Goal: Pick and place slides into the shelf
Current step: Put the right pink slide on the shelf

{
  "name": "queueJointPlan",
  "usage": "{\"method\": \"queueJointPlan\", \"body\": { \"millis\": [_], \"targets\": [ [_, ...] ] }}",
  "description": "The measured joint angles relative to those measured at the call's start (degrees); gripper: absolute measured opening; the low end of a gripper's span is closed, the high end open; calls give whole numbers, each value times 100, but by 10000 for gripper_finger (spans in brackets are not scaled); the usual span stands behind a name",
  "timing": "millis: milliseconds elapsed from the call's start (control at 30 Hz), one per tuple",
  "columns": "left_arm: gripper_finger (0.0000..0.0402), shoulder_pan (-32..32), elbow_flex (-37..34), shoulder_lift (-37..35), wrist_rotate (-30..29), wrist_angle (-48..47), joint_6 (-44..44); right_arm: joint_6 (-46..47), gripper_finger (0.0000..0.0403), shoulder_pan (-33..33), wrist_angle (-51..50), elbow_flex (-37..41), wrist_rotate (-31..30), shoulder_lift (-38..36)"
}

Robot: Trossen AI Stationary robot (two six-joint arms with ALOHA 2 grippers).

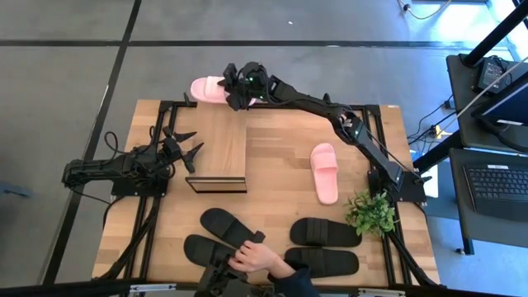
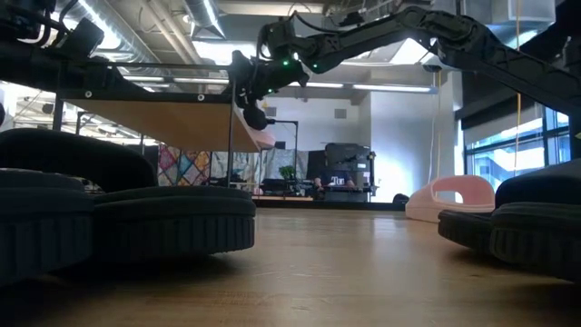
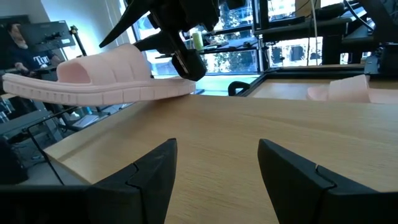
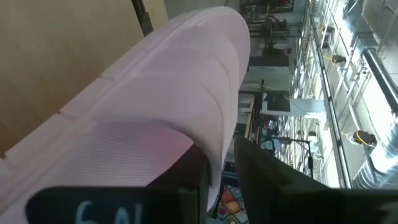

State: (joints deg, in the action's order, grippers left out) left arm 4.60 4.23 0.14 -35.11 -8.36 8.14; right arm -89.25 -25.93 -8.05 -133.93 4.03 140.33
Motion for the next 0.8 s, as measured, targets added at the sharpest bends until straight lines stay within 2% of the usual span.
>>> {"method": "queueJointPlan", "body": {
  "millis": [533, 633, 800],
  "targets": [
    [217, 0, 0, 0, 4, 0, 0, 187, 77, 39, 0, 0, -8, 2],
    [217, 0, 0, 0, 4, 0, 0, 265, 95, 79, 1, 0, -9, 2],
    [217, 0, 0, 0, 2, 0, 0, 330, 155, 92, 24, 0, -7, 2]
  ]
}}
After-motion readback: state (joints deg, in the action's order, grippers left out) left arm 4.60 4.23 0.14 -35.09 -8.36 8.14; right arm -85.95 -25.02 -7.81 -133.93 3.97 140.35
